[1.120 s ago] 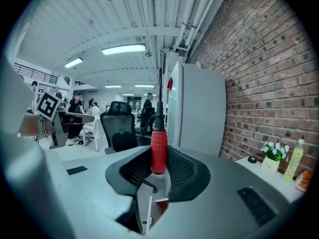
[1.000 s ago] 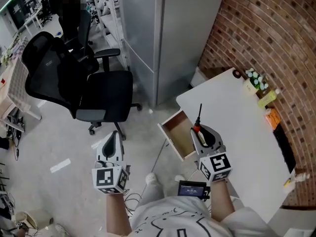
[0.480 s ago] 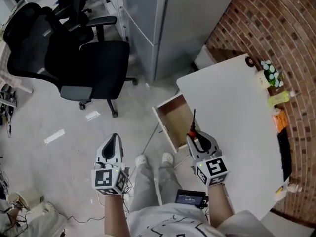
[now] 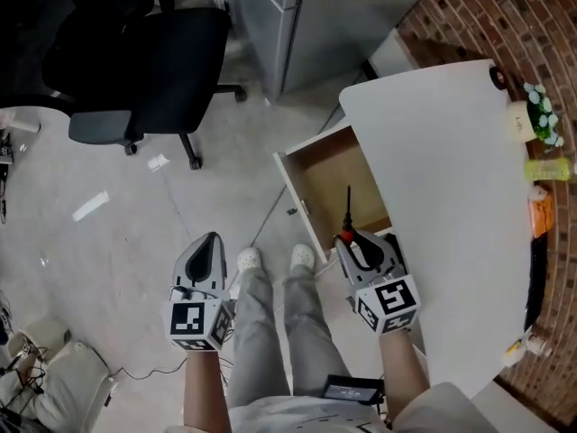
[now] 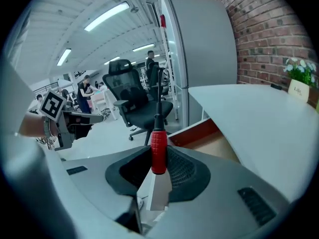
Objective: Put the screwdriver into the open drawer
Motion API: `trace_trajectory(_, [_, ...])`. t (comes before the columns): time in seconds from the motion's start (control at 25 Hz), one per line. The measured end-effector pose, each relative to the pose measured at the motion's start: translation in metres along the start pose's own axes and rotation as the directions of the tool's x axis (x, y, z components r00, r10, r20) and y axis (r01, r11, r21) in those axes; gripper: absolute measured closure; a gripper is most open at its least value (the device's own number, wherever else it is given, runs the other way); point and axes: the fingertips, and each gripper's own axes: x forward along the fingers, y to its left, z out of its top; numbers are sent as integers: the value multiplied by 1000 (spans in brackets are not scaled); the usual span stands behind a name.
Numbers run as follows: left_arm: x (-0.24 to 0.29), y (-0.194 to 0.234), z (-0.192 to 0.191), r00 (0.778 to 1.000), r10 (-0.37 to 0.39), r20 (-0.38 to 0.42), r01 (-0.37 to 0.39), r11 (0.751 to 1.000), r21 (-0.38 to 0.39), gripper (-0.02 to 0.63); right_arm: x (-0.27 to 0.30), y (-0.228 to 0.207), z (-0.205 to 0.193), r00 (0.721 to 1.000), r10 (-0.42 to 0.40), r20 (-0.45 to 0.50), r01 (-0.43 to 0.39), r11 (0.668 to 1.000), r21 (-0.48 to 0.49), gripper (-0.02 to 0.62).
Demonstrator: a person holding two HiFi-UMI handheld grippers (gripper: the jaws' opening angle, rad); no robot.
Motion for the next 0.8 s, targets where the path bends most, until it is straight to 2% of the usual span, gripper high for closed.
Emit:
trace_trajectory(0.2, [17, 2, -25, 999, -9, -36, 9, 1000, -19, 595, 19, -8, -26, 999, -8, -47, 10, 999, 39, 502])
trace_trajectory(0.56, [49, 12, -44, 997, -12, -74, 6, 997, -82, 595, 62, -25, -61, 990, 6, -144, 12, 992, 125, 502])
trace_trajectory(0.8, [77, 25, -76, 984, -25, -174, 6, 994, -110, 595, 91, -43, -82, 970, -11, -242, 49, 987, 154, 502])
